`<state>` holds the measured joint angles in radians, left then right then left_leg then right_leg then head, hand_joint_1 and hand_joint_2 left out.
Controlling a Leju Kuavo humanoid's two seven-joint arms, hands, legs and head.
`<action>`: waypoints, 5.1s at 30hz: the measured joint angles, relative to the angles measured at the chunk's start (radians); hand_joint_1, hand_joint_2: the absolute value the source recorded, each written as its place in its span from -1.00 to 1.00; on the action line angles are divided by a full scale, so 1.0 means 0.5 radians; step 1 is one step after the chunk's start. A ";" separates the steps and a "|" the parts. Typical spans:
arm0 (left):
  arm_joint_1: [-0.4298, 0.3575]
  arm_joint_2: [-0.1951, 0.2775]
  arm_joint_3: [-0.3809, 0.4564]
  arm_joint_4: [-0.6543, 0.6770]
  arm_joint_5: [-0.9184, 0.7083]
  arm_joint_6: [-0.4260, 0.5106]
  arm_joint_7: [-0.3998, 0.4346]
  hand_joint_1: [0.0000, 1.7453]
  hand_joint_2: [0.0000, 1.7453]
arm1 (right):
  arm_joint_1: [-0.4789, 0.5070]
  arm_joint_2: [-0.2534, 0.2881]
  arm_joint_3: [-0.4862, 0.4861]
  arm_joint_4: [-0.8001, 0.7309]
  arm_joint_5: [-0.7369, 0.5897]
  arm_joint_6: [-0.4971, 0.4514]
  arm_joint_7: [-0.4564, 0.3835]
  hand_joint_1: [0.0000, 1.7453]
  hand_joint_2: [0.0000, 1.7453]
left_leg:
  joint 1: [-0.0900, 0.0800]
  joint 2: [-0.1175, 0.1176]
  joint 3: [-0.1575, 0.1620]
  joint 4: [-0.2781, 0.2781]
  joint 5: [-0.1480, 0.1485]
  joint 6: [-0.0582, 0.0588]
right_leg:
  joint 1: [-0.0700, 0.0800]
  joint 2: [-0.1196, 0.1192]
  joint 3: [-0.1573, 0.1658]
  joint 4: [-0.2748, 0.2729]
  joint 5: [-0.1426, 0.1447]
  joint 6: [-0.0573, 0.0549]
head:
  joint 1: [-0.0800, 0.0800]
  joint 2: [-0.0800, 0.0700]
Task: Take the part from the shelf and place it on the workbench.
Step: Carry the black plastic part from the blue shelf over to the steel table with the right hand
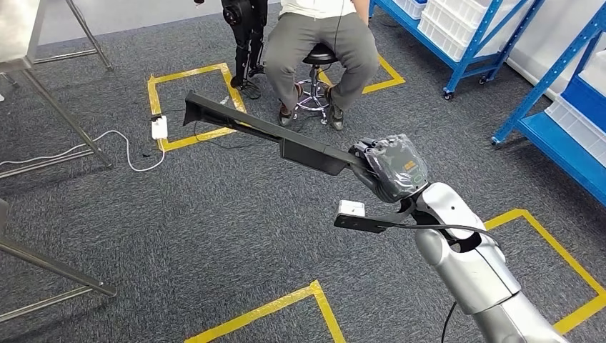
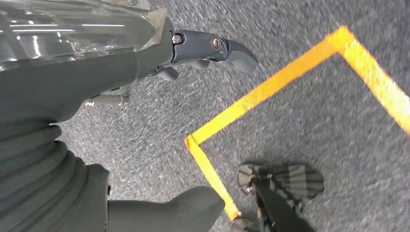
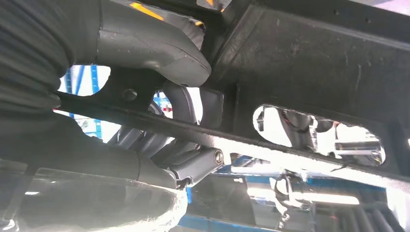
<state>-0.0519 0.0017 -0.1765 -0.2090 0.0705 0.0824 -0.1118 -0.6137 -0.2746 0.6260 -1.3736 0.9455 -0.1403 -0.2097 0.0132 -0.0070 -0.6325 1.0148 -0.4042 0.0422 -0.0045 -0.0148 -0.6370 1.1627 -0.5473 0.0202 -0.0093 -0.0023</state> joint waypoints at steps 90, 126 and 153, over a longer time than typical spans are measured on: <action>-0.013 -0.010 -0.143 -0.006 -0.106 -0.024 0.078 -1.00 1.00 | 0.063 0.083 0.038 -0.212 -0.008 0.145 -0.016 1.00 1.00 | -0.007 0.040 0.026 -0.008 -0.017 -0.010 | 0.024 -0.061 0.094 -0.222 0.118 -0.021 | -0.013 0.000; -0.037 -0.033 -0.163 -0.035 -0.111 -0.034 0.106 -1.00 1.00 | 0.118 0.016 0.003 -0.247 0.012 0.140 -0.040 1.00 1.00 | -0.007 -0.043 0.035 -0.014 -0.015 0.014 | -0.007 0.020 -0.154 0.264 -0.037 0.004 | 0.000 0.000; -0.030 -0.045 -0.167 -0.040 -0.104 -0.033 0.091 -1.00 1.00 | 0.105 0.005 0.004 -0.250 0.012 0.140 -0.041 1.00 1.00 | -0.012 0.016 0.042 -0.017 -0.018 0.017 | 0.008 -0.008 -0.017 0.001 0.032 -0.008 | 0.006 0.000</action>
<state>-0.0671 -0.0209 -0.2602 -0.2289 0.0185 0.0657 -0.0661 -0.5614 -0.2719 0.6278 -1.4988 0.9515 -0.0702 -0.2304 0.0072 0.0011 -0.6112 1.0063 -0.4134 0.0507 -0.0006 -0.0188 -0.6457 1.1632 -0.5316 0.0163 -0.0066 -0.0023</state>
